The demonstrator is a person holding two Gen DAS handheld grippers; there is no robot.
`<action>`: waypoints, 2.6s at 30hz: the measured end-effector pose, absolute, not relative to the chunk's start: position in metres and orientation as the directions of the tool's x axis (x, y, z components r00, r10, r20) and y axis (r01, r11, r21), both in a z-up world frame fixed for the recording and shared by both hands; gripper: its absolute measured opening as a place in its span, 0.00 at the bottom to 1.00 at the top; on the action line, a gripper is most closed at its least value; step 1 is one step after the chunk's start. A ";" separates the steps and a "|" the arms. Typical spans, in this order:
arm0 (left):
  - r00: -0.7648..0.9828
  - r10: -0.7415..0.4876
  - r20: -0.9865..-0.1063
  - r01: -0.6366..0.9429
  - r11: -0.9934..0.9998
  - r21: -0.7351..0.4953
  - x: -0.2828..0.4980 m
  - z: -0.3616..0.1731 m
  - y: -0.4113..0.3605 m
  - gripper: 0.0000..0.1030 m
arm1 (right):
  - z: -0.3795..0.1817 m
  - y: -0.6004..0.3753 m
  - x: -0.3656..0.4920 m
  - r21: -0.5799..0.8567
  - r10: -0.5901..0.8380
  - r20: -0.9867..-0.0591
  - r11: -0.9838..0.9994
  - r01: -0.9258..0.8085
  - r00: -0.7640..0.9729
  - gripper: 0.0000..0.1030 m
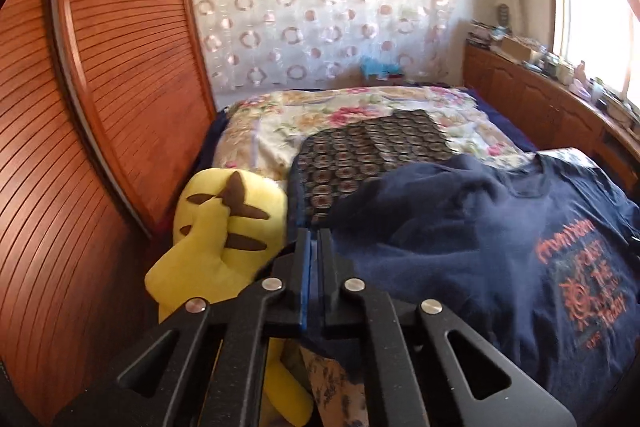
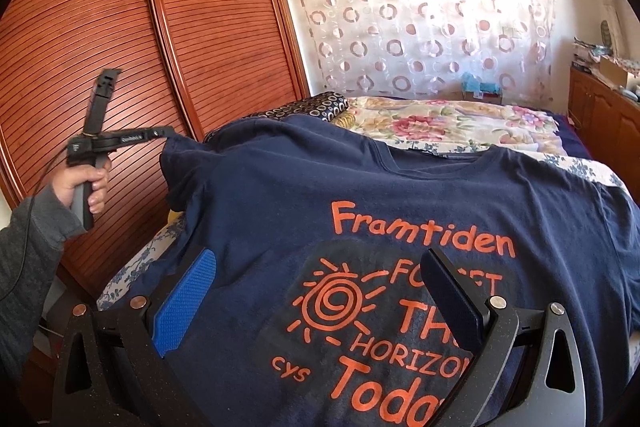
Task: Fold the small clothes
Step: 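Lift the grasped side edge with the left gripper and fold it toward the shirt center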
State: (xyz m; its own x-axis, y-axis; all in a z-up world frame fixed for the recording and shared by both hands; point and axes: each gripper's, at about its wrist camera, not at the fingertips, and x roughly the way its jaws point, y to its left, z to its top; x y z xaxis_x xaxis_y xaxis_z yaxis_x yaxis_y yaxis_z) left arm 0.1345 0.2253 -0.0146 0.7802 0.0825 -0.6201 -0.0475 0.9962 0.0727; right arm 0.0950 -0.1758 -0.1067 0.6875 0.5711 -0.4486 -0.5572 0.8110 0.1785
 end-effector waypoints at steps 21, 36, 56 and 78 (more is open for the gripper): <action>0.705 0.082 -0.704 -0.050 0.997 0.067 0.159 -0.045 0.243 0.46 | -0.107 -0.178 0.098 0.192 0.575 -0.454 0.809 -0.556 0.681 0.99; 0.810 0.011 -0.587 0.057 0.994 0.097 0.135 0.025 0.186 0.05 | -0.107 -0.186 0.100 0.203 0.573 -0.449 0.813 -0.546 0.686 0.99; 0.787 -0.222 -0.575 0.336 0.936 0.100 0.153 0.052 0.033 0.47 | -0.107 -0.228 0.101 0.248 0.530 -0.434 0.848 -0.468 0.729 0.99; 0.743 -0.123 -0.658 0.182 0.983 0.021 0.086 -0.074 0.093 0.69 | -0.092 -0.198 0.152 0.197 0.567 -0.512 0.808 -0.555 0.645 0.75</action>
